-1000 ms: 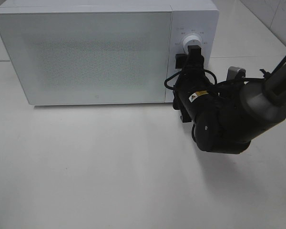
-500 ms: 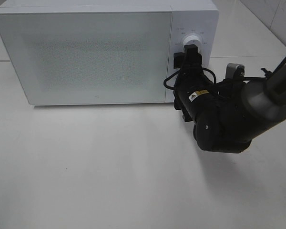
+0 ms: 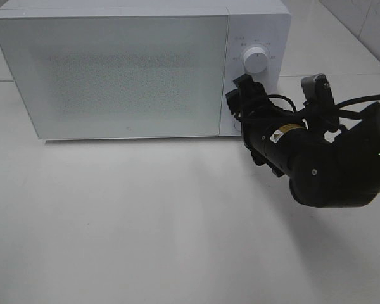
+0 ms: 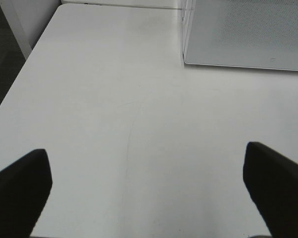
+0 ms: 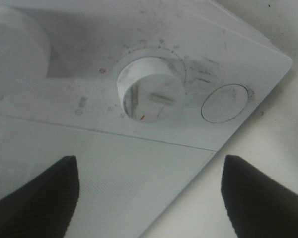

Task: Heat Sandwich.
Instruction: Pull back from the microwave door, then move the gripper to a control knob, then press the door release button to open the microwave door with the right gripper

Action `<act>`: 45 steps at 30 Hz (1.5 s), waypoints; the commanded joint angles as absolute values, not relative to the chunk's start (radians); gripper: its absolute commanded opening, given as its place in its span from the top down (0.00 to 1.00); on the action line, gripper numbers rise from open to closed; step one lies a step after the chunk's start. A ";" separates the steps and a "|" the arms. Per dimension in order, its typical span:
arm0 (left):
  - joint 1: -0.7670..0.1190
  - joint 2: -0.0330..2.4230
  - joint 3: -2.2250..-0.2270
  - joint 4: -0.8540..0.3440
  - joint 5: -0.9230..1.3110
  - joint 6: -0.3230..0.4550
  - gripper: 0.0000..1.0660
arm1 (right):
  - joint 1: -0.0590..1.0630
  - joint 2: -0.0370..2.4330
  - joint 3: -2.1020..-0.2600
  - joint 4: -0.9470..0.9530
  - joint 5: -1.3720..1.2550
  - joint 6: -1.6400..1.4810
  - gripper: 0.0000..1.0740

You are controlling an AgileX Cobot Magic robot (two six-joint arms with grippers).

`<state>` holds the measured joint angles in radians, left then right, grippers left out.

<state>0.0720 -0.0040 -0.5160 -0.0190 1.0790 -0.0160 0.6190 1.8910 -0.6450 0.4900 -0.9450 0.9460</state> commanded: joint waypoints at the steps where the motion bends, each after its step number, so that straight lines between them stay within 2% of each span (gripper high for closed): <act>1: 0.073 -0.025 -0.515 -0.024 1.070 -0.013 0.06 | 0.616 1.831 -0.625 0.423 -0.860 0.804 0.29; 6: 0.073 -0.025 -0.515 -0.024 1.070 -0.013 0.06 | 0.591 1.744 -0.621 0.338 -0.662 0.626 0.29; 15: 0.073 -0.025 -0.515 -0.024 1.070 -0.013 0.06 | 0.464 1.580 -0.622 0.042 -0.220 0.437 0.29; 25: 0.073 -0.025 -0.515 -0.024 1.070 -0.013 0.06 | 0.453 1.424 -0.622 -0.159 0.162 0.310 0.29; 33: 0.073 -0.025 -0.515 -0.024 1.070 -0.013 0.06 | 0.456 1.300 -0.622 -0.176 0.375 0.254 0.29; 45: 0.073 -0.025 -0.515 -0.024 1.070 -0.013 0.06 | 0.456 0.950 -0.622 -0.172 0.721 0.157 0.29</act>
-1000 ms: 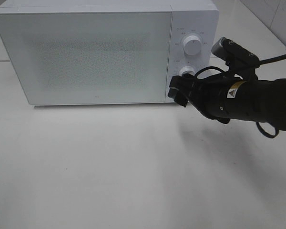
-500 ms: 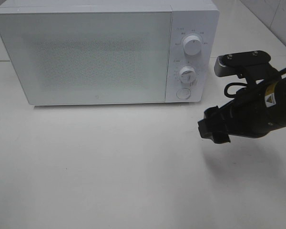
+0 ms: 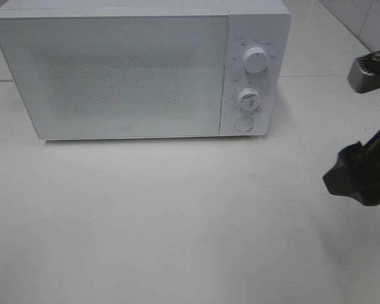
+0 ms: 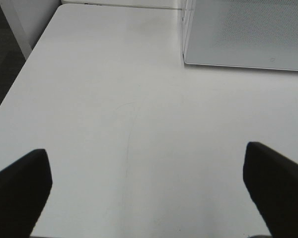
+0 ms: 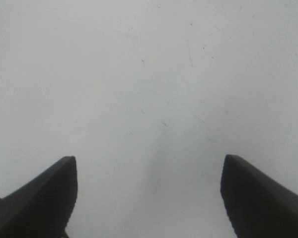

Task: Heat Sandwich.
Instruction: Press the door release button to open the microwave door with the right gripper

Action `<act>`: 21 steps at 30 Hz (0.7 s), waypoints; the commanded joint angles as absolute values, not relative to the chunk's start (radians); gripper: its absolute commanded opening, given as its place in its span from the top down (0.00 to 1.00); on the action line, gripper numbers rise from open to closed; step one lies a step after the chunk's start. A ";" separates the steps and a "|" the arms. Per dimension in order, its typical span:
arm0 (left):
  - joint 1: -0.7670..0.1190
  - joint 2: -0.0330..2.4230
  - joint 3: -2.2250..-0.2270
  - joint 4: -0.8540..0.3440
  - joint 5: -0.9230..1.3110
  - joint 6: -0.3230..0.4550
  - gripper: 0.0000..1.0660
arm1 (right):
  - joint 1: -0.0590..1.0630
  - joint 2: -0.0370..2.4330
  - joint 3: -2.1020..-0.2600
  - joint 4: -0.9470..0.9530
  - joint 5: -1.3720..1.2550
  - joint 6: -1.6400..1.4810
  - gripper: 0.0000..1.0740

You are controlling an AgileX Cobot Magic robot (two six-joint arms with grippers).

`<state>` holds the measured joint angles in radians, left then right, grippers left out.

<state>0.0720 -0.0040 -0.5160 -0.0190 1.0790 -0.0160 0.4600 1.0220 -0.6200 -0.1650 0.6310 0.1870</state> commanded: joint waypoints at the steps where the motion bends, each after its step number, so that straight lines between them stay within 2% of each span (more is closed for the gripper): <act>1: 0.073 -0.025 -0.515 -0.024 1.070 -0.013 0.06 | 0.456 0.950 -0.622 -0.172 0.721 0.157 0.29; 8: 0.073 -0.025 -0.515 -0.024 1.070 -0.013 0.06 | 0.456 0.723 -0.622 -0.159 0.905 0.124 0.29; 16: 0.073 -0.025 -0.515 -0.024 1.070 -0.013 0.06 | 0.456 0.520 -0.622 -0.146 0.960 0.123 0.29; 21: 0.073 -0.025 -0.515 -0.024 1.070 -0.013 0.06 | 0.409 0.409 -0.590 -0.144 0.966 0.127 0.29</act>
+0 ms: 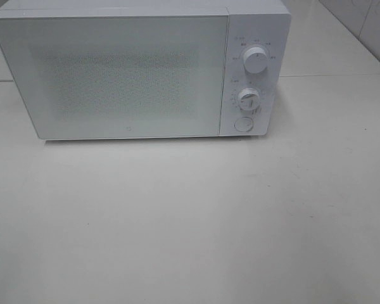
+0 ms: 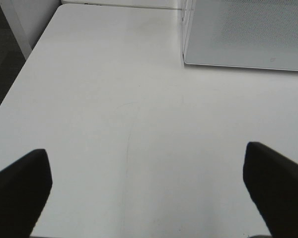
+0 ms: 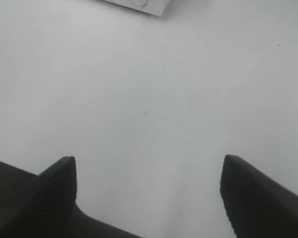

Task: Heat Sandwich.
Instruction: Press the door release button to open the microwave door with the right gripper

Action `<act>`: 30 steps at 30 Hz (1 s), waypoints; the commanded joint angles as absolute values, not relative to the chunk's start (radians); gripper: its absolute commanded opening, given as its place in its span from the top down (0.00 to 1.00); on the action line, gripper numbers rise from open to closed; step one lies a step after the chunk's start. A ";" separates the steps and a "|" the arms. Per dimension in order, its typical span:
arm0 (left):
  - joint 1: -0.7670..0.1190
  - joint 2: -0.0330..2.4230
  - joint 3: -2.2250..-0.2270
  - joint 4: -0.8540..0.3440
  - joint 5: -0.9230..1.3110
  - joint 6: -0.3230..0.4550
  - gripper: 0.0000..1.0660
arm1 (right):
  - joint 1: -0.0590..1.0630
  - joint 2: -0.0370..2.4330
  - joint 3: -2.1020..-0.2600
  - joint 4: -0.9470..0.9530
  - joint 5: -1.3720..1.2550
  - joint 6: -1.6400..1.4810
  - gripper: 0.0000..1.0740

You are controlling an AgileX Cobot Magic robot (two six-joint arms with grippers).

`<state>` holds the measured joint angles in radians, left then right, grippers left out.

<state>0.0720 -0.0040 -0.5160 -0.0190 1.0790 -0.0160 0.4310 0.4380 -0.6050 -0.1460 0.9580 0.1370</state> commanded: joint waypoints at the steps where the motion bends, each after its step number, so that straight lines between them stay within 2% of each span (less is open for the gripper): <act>1: 0.073 -0.025 -0.515 -0.024 1.070 -0.013 0.06 | 0.370 0.374 -0.563 -0.144 0.967 0.127 0.29; 12: 0.073 -0.025 -0.515 -0.024 1.070 -0.013 0.06 | 0.136 0.194 -0.510 -0.127 0.982 0.110 0.29; 30: 0.073 -0.025 -0.515 -0.024 1.070 -0.013 0.06 | 0.036 -0.031 -0.498 -0.118 0.995 0.095 0.29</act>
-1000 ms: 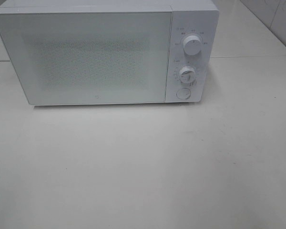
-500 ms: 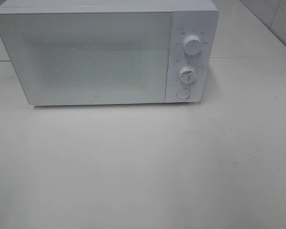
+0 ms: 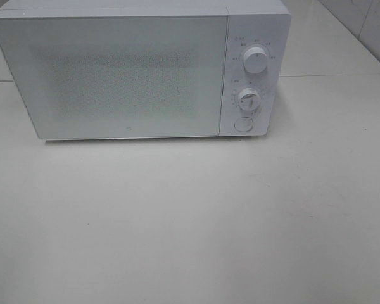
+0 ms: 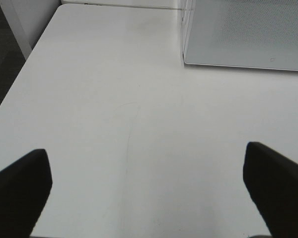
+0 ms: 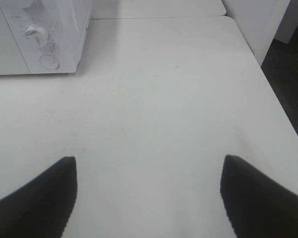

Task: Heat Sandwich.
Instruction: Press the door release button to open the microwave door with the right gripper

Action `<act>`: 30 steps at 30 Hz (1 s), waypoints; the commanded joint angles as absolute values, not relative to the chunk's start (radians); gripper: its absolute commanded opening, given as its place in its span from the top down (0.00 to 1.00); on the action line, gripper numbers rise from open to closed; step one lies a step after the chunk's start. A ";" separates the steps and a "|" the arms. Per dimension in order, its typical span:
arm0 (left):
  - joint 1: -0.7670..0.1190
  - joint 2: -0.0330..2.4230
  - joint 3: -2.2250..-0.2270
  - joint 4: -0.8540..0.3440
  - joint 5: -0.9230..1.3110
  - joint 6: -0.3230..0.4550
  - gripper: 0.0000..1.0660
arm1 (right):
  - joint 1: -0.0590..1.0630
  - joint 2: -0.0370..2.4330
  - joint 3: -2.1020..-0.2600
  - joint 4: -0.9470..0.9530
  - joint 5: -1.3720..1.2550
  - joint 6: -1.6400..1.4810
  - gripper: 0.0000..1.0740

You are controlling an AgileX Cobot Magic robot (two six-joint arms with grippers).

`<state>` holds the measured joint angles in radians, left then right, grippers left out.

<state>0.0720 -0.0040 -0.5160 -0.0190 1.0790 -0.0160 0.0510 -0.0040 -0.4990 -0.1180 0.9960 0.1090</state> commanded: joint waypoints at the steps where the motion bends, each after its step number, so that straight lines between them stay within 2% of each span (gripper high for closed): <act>1: 0.073 -0.024 -0.515 -0.024 1.070 -0.013 0.06 | 0.034 -0.031 -0.497 -0.112 0.995 0.085 0.29; 17: 0.073 -0.022 -0.515 -0.024 1.070 -0.013 0.06 | 0.037 0.001 -0.529 -0.097 0.965 0.079 0.29; 30: 0.073 -0.022 -0.515 -0.024 1.070 -0.013 0.06 | 0.037 0.220 -0.540 -0.094 0.703 0.079 0.29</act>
